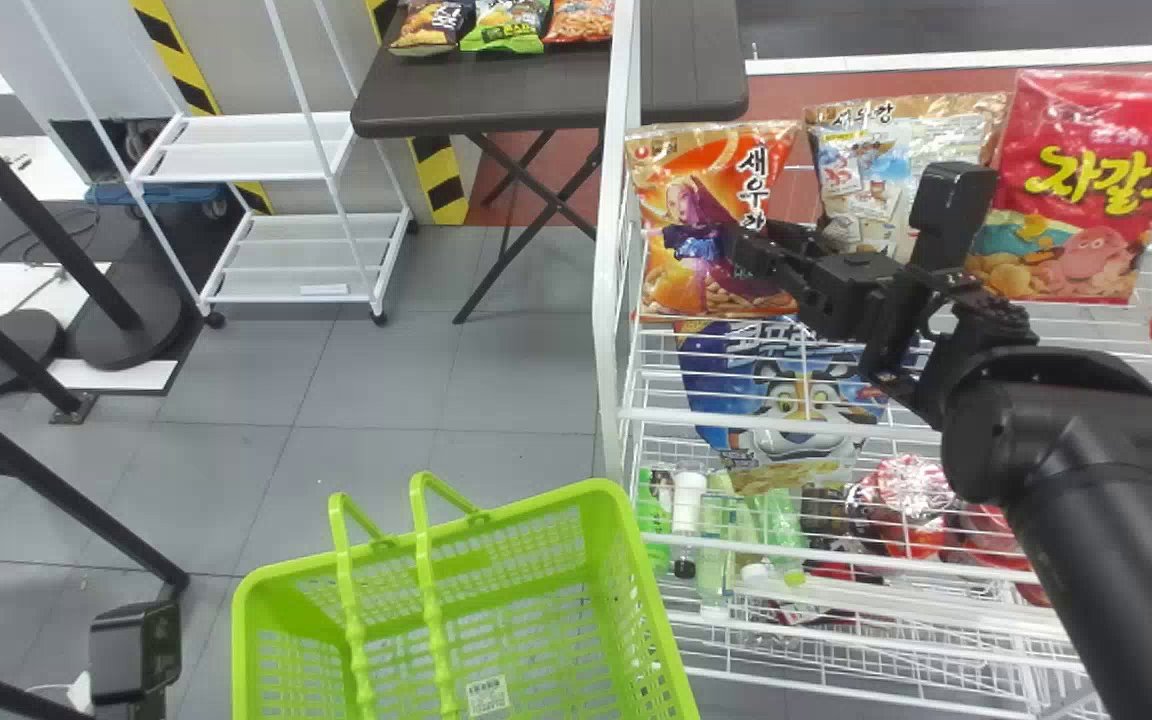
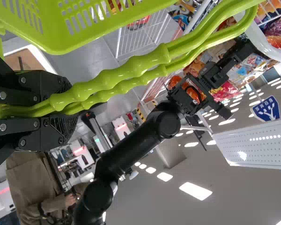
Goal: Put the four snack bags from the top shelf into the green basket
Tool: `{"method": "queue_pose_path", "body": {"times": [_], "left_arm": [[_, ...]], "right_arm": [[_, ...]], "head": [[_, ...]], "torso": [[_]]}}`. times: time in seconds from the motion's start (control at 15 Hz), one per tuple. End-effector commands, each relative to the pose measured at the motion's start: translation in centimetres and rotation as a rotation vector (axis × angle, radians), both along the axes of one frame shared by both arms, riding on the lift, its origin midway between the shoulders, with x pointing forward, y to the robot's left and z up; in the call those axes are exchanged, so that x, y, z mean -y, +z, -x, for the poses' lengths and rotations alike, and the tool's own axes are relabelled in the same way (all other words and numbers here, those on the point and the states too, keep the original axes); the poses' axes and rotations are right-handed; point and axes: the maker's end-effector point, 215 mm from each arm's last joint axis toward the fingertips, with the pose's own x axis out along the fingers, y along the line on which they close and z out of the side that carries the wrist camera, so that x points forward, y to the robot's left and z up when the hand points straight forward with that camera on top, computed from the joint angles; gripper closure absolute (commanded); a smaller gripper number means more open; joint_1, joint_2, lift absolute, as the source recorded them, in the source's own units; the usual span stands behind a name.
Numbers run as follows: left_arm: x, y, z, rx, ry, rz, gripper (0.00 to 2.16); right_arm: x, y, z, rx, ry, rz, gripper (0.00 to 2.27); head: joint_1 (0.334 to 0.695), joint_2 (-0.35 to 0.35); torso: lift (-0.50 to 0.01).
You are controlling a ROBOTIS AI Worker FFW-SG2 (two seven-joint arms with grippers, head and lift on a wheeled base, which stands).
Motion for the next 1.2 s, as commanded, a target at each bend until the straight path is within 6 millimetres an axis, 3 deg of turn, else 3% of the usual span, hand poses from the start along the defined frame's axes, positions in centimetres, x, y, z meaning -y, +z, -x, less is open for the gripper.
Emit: {"method": "queue_pose_path", "body": {"times": [0.0,0.27,0.47,0.53,0.73,0.93,1.13], "left_arm": [[-0.3,0.2,0.0,0.004,0.003,0.006,2.15],[-0.9,0.5,-0.1,0.010,0.014,0.005,2.15],[-1.1,0.6,-0.5,0.018,0.019,0.003,2.15],[-1.1,0.8,-0.7,0.026,0.019,0.003,2.15],[-0.9,1.1,-1.5,0.029,0.018,0.010,2.15],[-0.5,0.9,-1.5,0.021,0.022,0.023,2.15],[0.1,0.9,-1.5,0.020,0.009,0.027,2.15]], "right_arm": [[-0.6,1.1,1.7,0.010,0.014,-0.010,2.25],[-0.3,3.9,6.6,0.014,0.020,-0.073,2.25],[4.9,5.4,11.7,-0.006,-0.051,-0.088,2.25],[6.4,6.8,13.5,0.013,-0.073,-0.097,2.25],[7.0,6.7,20.2,-0.057,-0.058,-0.139,2.25],[2.4,4.6,26.0,-0.240,0.074,-0.168,2.25],[-3.3,2.3,31.6,-0.450,0.246,-0.217,2.25]], "head": [[0.695,0.135],[0.695,0.157],[0.695,0.152],[0.695,0.138],[0.695,0.087],[0.695,0.090],[0.695,0.167]], "torso": [[0.000],[0.000],[0.000],[0.000],[0.000],[0.000],[0.000]]}}
